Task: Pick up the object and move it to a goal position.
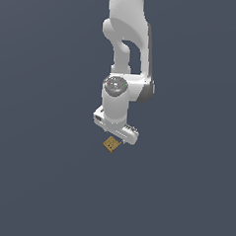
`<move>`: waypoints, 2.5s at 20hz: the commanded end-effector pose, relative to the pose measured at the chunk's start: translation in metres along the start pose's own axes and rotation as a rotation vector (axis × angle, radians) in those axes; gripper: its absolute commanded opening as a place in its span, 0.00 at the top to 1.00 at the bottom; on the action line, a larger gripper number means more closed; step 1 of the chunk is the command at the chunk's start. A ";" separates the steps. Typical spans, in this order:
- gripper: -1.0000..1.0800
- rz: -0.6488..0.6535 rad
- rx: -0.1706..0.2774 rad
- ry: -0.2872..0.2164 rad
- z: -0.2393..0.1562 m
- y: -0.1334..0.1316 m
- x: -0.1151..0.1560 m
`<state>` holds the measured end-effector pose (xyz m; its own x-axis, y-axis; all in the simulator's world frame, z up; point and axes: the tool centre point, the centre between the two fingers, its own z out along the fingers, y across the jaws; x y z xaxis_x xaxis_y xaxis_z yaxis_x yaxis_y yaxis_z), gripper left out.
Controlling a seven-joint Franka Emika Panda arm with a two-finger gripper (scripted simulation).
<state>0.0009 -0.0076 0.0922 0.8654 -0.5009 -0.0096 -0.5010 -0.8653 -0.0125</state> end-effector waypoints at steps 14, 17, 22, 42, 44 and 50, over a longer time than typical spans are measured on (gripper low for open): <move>0.04 0.216 -0.011 0.011 0.031 0.013 0.006; 0.04 0.212 -0.011 0.010 0.031 0.013 0.006; 0.04 0.213 -0.011 0.010 0.043 0.013 0.005; 1.00 0.216 -0.011 0.011 0.081 0.013 0.006; 1.00 0.216 -0.011 0.011 0.081 0.013 0.006; 1.00 0.216 -0.010 0.011 0.074 0.015 0.006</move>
<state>-0.0017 -0.0214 0.0146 0.7381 -0.6746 -0.0015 -0.6746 -0.7381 0.0002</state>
